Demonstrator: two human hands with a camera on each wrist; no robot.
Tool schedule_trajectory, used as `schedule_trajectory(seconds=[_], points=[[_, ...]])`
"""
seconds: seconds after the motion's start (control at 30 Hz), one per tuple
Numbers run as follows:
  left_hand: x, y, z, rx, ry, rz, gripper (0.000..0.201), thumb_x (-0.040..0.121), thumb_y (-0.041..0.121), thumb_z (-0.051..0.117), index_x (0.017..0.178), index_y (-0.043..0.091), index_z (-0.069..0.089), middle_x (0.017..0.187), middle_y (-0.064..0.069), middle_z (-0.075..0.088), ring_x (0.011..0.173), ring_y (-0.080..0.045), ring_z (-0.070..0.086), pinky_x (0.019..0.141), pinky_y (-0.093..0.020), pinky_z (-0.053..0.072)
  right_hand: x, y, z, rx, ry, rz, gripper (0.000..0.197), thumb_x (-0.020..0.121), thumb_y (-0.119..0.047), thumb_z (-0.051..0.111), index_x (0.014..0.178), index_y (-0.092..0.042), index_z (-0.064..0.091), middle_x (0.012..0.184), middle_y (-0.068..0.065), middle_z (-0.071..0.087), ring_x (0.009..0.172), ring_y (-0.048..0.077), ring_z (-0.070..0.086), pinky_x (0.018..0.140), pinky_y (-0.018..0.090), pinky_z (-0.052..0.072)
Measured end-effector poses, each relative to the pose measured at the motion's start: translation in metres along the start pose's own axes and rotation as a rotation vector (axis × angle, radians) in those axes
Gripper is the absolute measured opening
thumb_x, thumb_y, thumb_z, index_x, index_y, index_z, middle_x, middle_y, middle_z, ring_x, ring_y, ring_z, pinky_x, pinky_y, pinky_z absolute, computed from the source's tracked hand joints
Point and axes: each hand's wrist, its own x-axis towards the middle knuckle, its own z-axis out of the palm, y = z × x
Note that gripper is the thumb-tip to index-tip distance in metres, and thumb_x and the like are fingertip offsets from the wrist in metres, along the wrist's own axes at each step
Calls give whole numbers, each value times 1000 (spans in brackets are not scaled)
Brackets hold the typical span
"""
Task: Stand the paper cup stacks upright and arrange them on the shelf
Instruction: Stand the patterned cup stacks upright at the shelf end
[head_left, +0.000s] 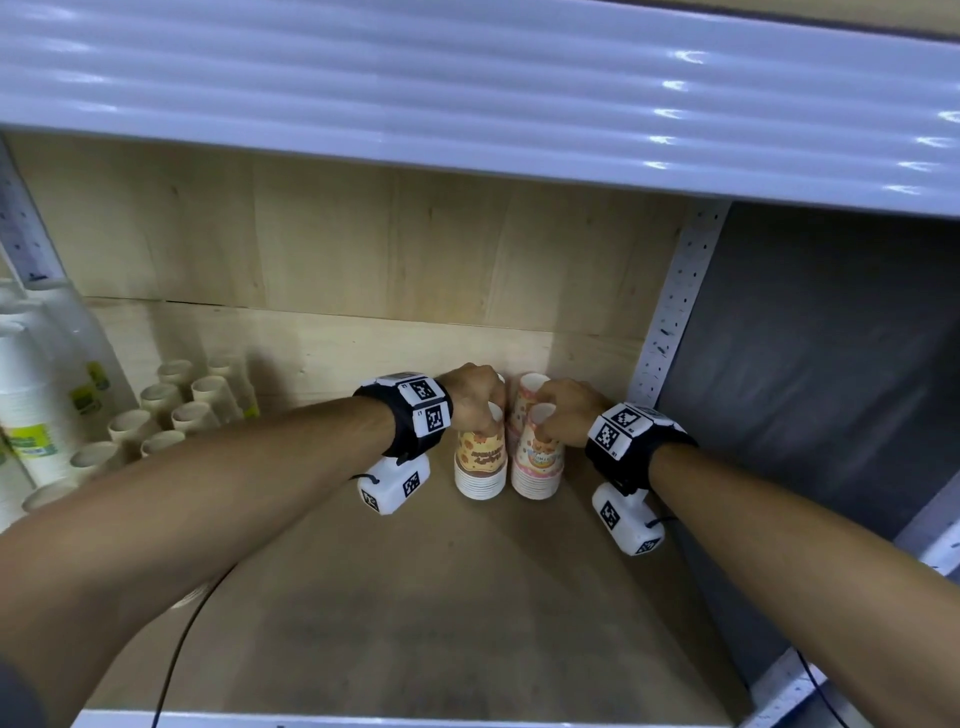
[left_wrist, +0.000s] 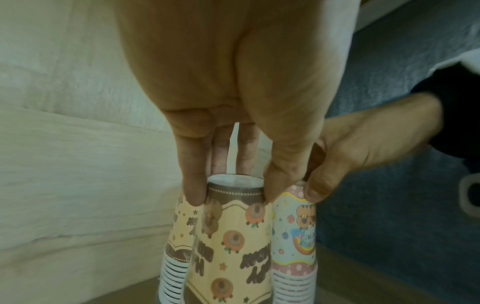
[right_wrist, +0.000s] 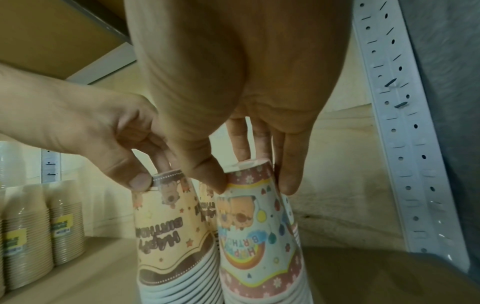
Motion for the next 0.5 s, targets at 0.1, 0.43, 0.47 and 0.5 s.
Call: schedule_trajectory(seconds=[0.1, 0.43, 0.47, 0.5], points=[[9, -1, 2, -10, -7, -7, 45, 83, 25, 72, 126, 17, 63, 120, -7, 63, 102, -24, 62, 78, -30, 55, 6, 1, 0, -7, -7, 10, 66, 80, -14, 72, 142, -17, 48, 142, 5, 51, 125, 25, 54, 88, 27, 46], [28, 0, 8, 13, -28, 1, 46, 83, 25, 72, 127, 13, 62, 119, -7, 64, 101, -24, 62, 73, -28, 52, 23, 7, 5, 3, -19, 26, 63, 74, -16, 76, 133, -18, 57, 135, 7, 54, 118, 26, 57, 88, 32, 52], [29, -1, 9, 17, -27, 0, 44, 83, 26, 72, 124, 13, 64, 118, -7, 64, 100, -24, 62, 73, -28, 53, 23, 6, 5, 2, -21, 29, 64, 73, -16, 76, 134, -18, 57, 136, 6, 54, 118, 26, 56, 89, 34, 53], [31, -2, 9, 18, -27, 0, 41, 82, 26, 72, 121, 13, 65, 117, -7, 64, 100, -24, 63, 74, -29, 53, 24, 7, 5, 3, -26, 32, 65, 72, -16, 77, 134, -17, 57, 136, 6, 53, 119, 26, 56, 91, 35, 53]])
